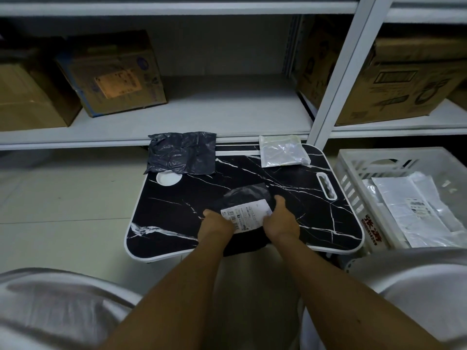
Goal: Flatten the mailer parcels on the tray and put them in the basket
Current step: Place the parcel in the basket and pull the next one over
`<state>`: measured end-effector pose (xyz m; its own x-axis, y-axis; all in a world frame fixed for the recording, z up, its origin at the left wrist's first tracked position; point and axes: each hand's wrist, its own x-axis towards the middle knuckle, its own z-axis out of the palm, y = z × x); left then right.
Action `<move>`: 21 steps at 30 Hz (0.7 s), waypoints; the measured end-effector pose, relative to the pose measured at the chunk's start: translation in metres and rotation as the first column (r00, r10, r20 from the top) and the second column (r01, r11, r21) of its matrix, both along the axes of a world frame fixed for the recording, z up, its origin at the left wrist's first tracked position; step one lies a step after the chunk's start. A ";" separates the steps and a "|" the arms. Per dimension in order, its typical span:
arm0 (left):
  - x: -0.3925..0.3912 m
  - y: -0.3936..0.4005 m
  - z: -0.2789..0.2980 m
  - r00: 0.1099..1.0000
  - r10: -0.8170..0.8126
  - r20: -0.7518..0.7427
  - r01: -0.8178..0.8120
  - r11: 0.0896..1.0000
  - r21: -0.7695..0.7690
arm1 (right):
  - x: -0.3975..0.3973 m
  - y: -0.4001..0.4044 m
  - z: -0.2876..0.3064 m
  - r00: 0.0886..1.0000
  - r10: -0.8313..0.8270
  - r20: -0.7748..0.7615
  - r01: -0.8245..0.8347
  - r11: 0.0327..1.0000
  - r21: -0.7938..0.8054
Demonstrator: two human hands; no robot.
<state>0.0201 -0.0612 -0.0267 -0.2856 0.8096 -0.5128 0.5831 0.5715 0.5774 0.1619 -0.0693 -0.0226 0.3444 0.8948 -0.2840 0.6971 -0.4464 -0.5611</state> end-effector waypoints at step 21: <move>0.138 0.029 0.111 0.863 -0.398 -0.312 0.492 0.804 0.334 | 0.125 0.028 0.123 0.941 -0.124 0.315 0.100 0.991 0.092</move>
